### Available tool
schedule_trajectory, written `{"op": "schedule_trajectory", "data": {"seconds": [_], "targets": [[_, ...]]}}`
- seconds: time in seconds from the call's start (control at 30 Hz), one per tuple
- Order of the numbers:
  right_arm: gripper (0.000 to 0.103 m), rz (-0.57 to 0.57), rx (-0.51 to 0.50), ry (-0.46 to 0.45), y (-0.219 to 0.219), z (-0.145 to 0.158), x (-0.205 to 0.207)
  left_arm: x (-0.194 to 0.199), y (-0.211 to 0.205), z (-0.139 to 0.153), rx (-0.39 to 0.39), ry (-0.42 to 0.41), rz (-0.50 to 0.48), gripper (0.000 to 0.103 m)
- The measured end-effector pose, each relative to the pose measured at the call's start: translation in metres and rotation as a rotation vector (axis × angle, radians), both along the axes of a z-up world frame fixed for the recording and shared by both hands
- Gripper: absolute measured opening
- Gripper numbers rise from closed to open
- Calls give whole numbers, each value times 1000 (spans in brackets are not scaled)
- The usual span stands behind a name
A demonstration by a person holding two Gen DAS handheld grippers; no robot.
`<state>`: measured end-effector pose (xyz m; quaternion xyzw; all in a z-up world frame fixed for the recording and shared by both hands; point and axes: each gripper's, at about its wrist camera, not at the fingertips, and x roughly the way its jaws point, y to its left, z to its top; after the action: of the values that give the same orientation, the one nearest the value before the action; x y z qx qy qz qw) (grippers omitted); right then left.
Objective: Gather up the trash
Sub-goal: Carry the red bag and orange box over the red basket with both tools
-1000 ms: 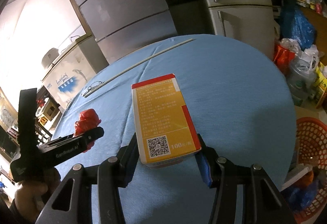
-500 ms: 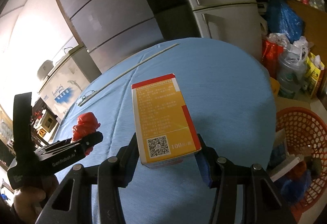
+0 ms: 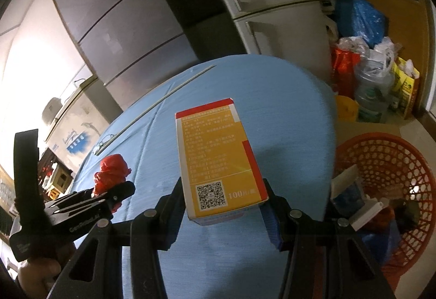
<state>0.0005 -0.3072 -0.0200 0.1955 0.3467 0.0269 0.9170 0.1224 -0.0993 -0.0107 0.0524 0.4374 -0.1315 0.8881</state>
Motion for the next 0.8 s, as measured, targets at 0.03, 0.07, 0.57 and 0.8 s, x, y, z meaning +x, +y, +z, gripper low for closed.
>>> {"op": "schedule_trajectory", "data": {"seconds": [0.03,0.07,0.57,0.8], "targets": [[54,-10,1,-2,-4,1,-2,0,-3,0,1,0,-7,45],[54,-18,3,-4,-8,1,-4,0,-6,0,4,0,-16,45],[54,-169,5,-14,-75,7,-42,-12,-69,11,16,-19,-155,45],[54,-259,-10,2,-109,3,-66,-21,-87,10,11,-20,-211,45]]}}
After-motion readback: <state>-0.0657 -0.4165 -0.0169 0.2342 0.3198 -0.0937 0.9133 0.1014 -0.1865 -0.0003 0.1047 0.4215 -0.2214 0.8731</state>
